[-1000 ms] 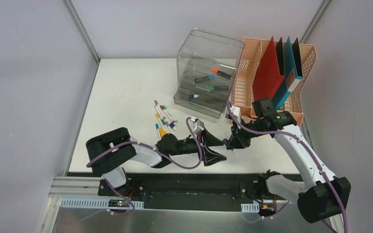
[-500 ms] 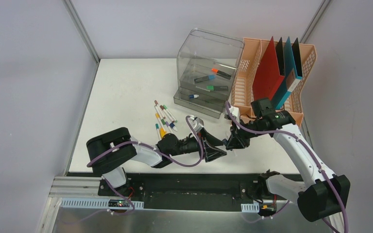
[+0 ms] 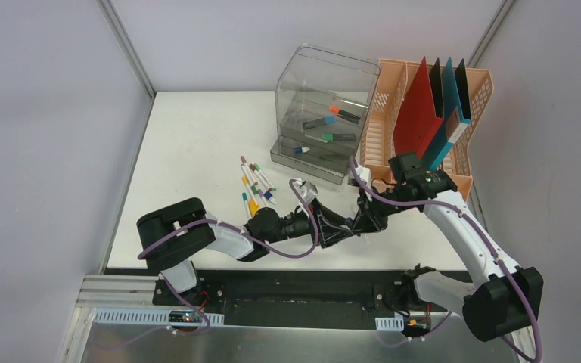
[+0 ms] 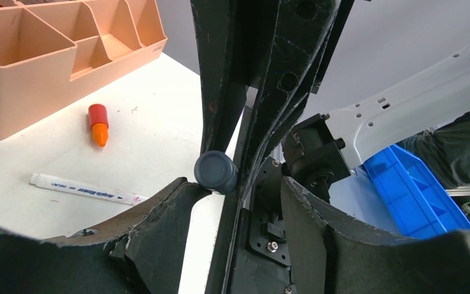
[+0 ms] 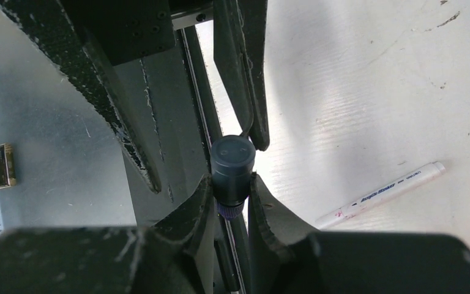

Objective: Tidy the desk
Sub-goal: Place the stationery in the drawer.

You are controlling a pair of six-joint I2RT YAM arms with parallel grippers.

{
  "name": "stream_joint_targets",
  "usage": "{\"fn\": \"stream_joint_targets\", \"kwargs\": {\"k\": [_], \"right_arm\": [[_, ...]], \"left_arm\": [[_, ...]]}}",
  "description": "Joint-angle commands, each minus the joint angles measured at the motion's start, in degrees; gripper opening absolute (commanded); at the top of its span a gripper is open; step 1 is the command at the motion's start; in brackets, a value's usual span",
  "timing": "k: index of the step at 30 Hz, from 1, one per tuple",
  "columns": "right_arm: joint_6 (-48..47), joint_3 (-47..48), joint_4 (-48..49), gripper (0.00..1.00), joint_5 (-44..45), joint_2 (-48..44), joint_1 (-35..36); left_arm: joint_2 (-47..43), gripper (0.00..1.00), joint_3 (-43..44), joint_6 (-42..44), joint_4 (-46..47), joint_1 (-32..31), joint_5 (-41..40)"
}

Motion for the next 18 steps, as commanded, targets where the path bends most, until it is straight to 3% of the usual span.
{"fn": "stream_joint_targets", "kwargs": {"k": [1, 9, 12, 16, 18], "right_arm": [[-1.68, 1.31, -0.71, 0.0, -2.25, 0.6, 0.81], [-1.69, 1.33, -0.73, 0.0, -2.16, 0.94, 1.07], [-1.69, 1.37, -0.78, 0.0, -2.07, 0.94, 1.08], [-1.67, 1.33, -0.76, 0.0, -1.98, 1.01, 1.1], [-1.6, 1.33, -0.8, 0.0, -1.9, 1.11, 1.08]], "left_arm": [[-0.32, 0.55, 2.77, -1.25, 5.74, -0.26, -2.19], [0.62, 0.45, 3.44, -1.72, 5.76, -0.39, -1.94], [0.82, 0.34, 3.55, -1.69, 5.73, -0.54, -1.85], [0.73, 0.03, 3.57, -1.6, 5.79, -0.48, -1.5], [0.73, 0.0, 3.44, -1.73, 5.76, -0.51, -1.53]]}}
